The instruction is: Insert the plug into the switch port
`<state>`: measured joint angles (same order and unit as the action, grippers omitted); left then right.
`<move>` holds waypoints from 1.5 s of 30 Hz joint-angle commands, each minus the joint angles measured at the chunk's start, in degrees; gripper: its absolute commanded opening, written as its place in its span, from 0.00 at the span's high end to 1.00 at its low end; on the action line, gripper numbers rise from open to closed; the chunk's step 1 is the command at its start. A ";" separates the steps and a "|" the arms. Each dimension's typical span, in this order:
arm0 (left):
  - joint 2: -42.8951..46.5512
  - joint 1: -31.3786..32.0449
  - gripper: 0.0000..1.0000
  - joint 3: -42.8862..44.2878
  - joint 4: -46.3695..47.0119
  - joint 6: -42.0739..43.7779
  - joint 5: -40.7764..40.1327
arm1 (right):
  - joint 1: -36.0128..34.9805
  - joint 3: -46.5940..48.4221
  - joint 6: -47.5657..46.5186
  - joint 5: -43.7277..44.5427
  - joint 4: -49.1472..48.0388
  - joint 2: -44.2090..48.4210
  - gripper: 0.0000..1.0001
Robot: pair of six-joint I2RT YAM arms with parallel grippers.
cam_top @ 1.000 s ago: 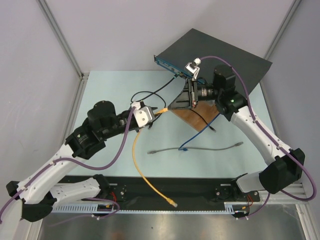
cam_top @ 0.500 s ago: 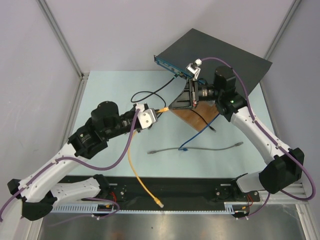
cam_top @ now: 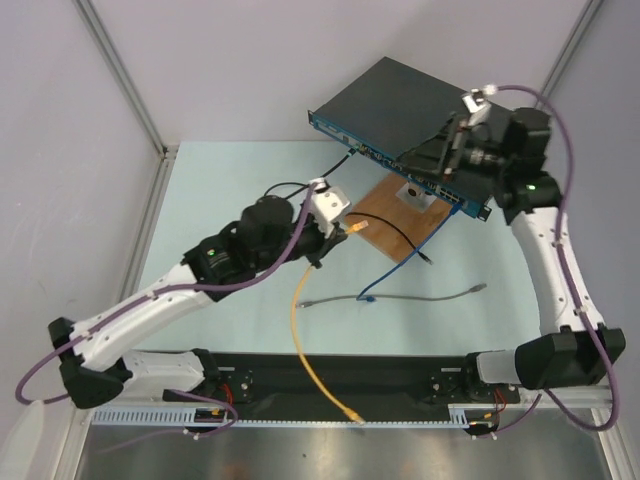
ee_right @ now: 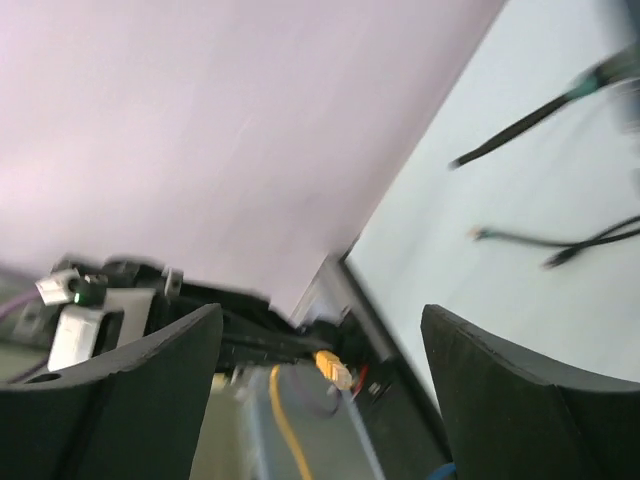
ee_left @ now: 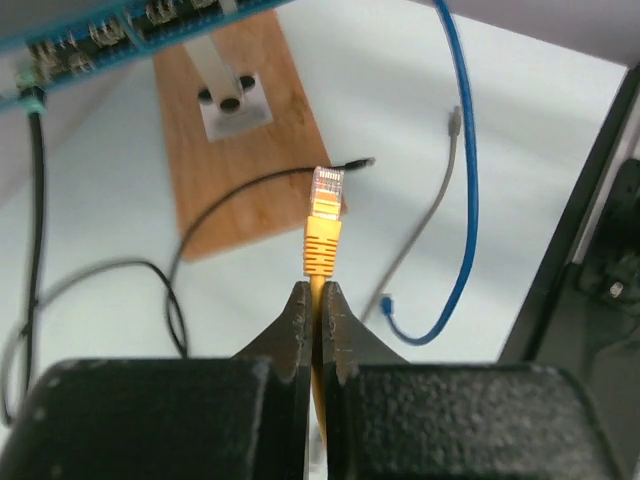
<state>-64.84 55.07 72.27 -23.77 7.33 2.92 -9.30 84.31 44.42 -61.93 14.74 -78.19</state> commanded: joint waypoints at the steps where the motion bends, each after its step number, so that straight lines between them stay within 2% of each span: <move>1: -5.71 4.68 1.00 6.98 -1.27 -15.13 -14.12 | 8.66 3.67 -6.10 3.92 7.84 5.85 0.13; 2: -7.56 5.13 1.00 8.49 -2.76 -16.46 -15.30 | 14.25 3.49 -7.06 4.01 9.41 6.29 0.13; 4: -10.38 6.01 1.00 11.65 -3.39 -20.14 -16.62 | 19.03 3.66 -9.34 4.54 12.31 7.70 0.12; 5: -13.18 6.28 1.00 12.80 -3.91 -20.69 -16.89 | 24.54 3.58 -11.62 4.89 15.46 7.97 0.12; 8: -18.54 6.89 1.00 17.89 -5.58 -22.80 -17.07 | 32.74 3.40 -14.27 2.01 21.09 8.84 0.10; 9: -20.31 6.89 1.00 19.47 -6.02 -23.15 -16.46 | 37.81 3.14 -15.67 1.12 22.16 9.11 0.10; 12: -24.79 7.33 1.00 25.19 -6.20 -23.33 -16.02 | 45.39 2.35 -19.01 -0.99 27.17 9.03 0.06; 14: -26.82 7.42 1.00 28.71 -5.94 -23.59 -15.66 | 47.26 1.56 -20.77 -0.74 31.37 8.24 0.02; 18: -31.22 7.77 1.00 33.28 -6.20 -25.69 -14.79 | 47.27 -3.70 -20.53 0.41 30.01 7.27 0.00; 23: -36.23 8.21 0.99 37.77 -6.64 -27.72 -14.78 | 45.52 -13.54 -7.89 -1.09 12.11 8.32 0.00; 31: -40.28 8.65 1.00 41.98 -7.69 -30.45 -14.70 | 39.10 -17.60 -2.86 2.69 0.30 8.14 0.05; 37: -41.68 8.74 1.00 43.22 -7.78 -31.33 -14.96 | 34.44 -18.04 -3.11 5.41 -0.33 6.83 0.17; 40: -42.38 8.74 1.00 44.09 -7.87 -31.59 -15.05 | 32.60 -18.22 -2.85 5.85 -0.42 6.65 0.27; 41: -42.47 8.74 1.00 44.36 -7.70 -31.59 -14.96 | 32.24 -18.22 -2.85 6.03 -0.33 6.65 0.35; 43: -43.00 8.65 1.00 44.97 -8.05 -31.77 -14.87 | 31.02 -18.39 -2.59 6.30 -0.33 6.74 0.44; 44: -43.18 8.74 1.00 45.24 -7.96 -31.77 -14.87 | 30.66 -18.40 -2.50 6.38 -0.24 6.91 0.53; 45: -43.35 8.74 1.00 45.41 -7.96 -31.77 -14.78 | 30.40 -18.57 -2.24 6.56 -0.24 7.00 0.57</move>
<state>-107.77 63.37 114.37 -32.51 -22.72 -11.84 24.82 65.34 44.58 -55.29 19.22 -71.68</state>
